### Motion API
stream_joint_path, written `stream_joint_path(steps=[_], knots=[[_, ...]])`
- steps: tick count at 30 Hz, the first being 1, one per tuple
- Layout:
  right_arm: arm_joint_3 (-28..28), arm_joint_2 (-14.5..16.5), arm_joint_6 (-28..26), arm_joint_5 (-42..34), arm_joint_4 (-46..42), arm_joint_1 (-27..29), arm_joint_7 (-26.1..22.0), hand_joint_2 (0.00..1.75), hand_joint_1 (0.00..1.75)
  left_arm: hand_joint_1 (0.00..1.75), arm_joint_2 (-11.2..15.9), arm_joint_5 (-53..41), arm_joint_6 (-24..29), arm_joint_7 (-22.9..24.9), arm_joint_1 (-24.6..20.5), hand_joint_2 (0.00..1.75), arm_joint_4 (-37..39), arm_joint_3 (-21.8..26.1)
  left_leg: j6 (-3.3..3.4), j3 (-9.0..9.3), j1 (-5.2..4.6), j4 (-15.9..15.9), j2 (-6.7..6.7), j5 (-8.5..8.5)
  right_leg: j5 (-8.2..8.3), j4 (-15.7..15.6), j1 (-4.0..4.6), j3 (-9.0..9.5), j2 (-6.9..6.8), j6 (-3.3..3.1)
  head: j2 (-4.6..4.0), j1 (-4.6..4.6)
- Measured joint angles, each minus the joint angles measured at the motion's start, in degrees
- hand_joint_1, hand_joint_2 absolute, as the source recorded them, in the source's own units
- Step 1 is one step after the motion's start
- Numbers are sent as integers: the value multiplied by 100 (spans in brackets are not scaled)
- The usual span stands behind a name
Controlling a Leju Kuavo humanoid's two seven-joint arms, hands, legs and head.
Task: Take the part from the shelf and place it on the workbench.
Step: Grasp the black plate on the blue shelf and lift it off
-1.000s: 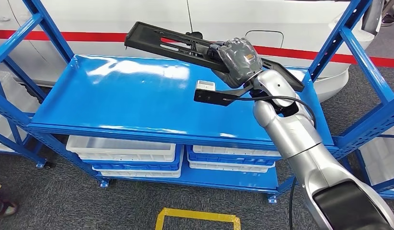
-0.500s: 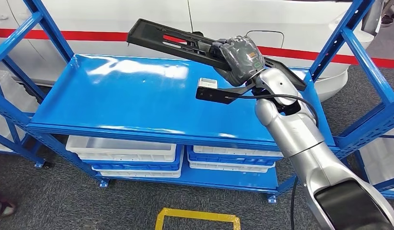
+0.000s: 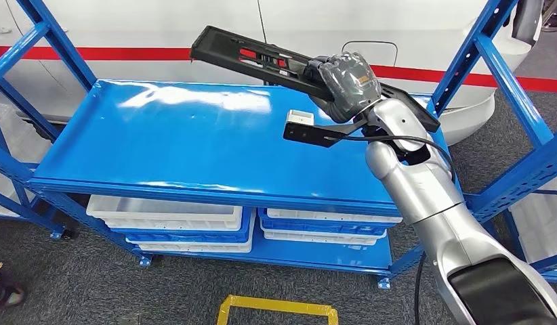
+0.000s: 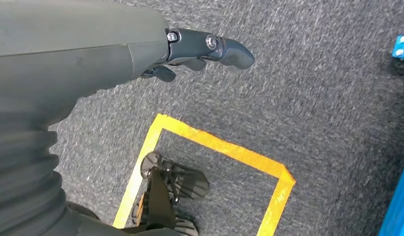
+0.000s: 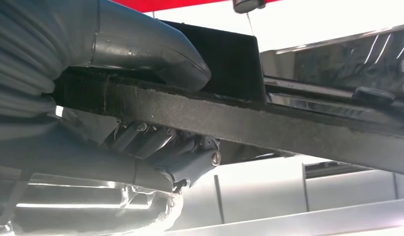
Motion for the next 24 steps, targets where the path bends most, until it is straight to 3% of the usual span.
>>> stream_joint_path(steps=[2, 4, 5, 6, 7, 8, 10, 13, 15, 17, 19, 20, 21, 22, 24], knots=[[-3, 6, -6, -1, 1, -2, 1, 175, 175, 0, 2, 0, 3, -5, -3, 175, 0, -2, -76, -239, 31, 514, 17, -289, -6, -8, -10, 17, 6, -73, 0, -15], [-2, 10, -8, -1, 11, 9, 1, 175, 175, 0, -1, 0, 3, -9, -3, 175, 0, -4, -121, -630, 50, 1281, 23, -606, -13, -7, 14, 20, 10, -110, 0, -21], [-1, 10, -8, 0, 20, 20, 1, 175, 175, 0, -1, -1, 2, -10, -2, 175, 0, -4, -125, -773, 55, 1523, 24, -653, -15, -6, 28, 22, 13, -112, 0, -22], [-1, 10, -8, 1, 28, 29, 1, 175, 175, 0, 0, -1, 2, -10, -1, 175, 0, -4, -115, -808, 55, 1537, 24, -579, -16, -5, 41, 26, 19, -114, 0, -22], [-1, 10, -9, 2, 34, 33, 1, 175, 175, 0, 2, -3, 1, -11, -1, 175, 0, -4, -88, -728, 52, 1321, 23, -400, -17, -4, 55, 34, 27, -115, 0, -22], [-1, 11, -11, 3, 36, 32, 0, 175, 175, 0, 5, -4, 1, -11, -2, 175, 0, -4, -44, -552, 45, 925, 22, -163, -18, -5, 70, 46, 36, -115, 0, -23], [-2, 11, -18, 5, 37, 19, -1, 175, 175, 0, 19, -9, -1, -13, -8, 175, -1, -5, 55, -200, 15, 200, 28, 130, -18, -8, 103, 54, 48, -113, 0, -15], [-3, 6, -28, 7, 43, 20, -2, 175, 175, 0, 27, -15, -3, -19, -14, 175, -2, -8, 135, -94, -32, -50, 40, 175, 0, -27, 121, 44, 45, -82, 0, -24], [-10, 2, -33, 9, 44, 19, -2, 175, 175, 0, 22, -15, -2, -22, -16, 175, -2, -7, 191, -42, -2, -172, 58, 255, -51, 42, 146, -10, 34, -58, 0, -20], [-20, -14, -45, 8, 47, 1, -2, 175, 175, 0, 16, -15, -3, -26, -25, 175, -2, -7, 248, -2, 30, -289, 79, 339, -310, 550, 150, -251, 25, -75, 0, -6], [-22, -28, -54, 7, 60, 14, -2, 175, 175, 0, 18, -15, -3, -28, -30, 175, -2, -7, 263, -17, 25, -302, 80, 363, -644, 1370, 114, -605, 23, -74, 0, 2], [-22, -33, -54, 8, 69, 37, -2, 175, 175, 0, 17, -15, -4, -28, -29, 175, -2, -7, 257, -23, 26, -300, 78, 367, -727, 1627, 95, -709, 22, -42, 0, 4], [-22, -37, -54, 8, 78, 58, -2, 175, 175, 0, 13, -15, -4, -28, -27, 175, -2, -7, 248, -27, 27, -297, 73, 372, -725, 1673, 73, -708, 19, 9, 0, 4], [-22, -40, -54, 8, 83, 70, -2, 175, 175, 0, 9, -15, -4, -28, -27, 175, -2, -7, 235, -31, 31, -288, 66, 375, -636, 1471, 45, -586, 13, 73, 0, 6], [-25, -45, -54, 8, 86, 59, -2, 175, 175, 0, 1, -15, -5, -28, -27, 175, -2, -7, 185, -56, 24, -231, 54, 358, -360, 627, -11, -125, -17, 177, 0, 12]])
